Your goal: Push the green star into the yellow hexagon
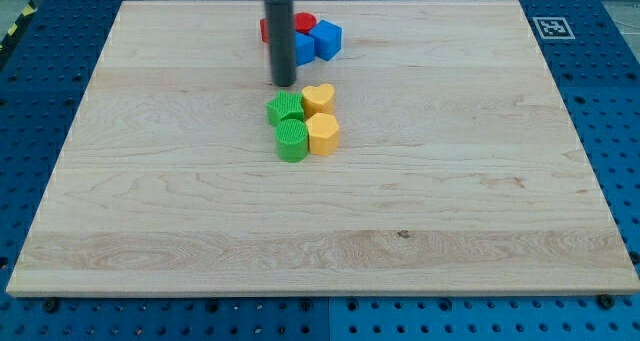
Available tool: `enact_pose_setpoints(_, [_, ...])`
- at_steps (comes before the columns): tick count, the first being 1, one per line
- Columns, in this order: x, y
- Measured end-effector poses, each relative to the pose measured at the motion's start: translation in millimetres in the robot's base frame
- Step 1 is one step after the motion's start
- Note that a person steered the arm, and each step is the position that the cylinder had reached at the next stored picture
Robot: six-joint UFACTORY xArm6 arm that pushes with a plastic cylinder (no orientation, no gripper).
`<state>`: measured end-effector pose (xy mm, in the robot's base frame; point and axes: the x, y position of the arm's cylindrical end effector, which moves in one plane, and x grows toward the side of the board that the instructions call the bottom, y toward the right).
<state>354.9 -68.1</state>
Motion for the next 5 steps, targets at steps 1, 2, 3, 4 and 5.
enact_pose_setpoints(1, [17, -28])
enact_pose_setpoints(2, [36, -30])
enact_pose_setpoints(3, [44, -25])
enact_pose_setpoints(4, [45, -1])
enact_pose_setpoints(5, [57, 16])
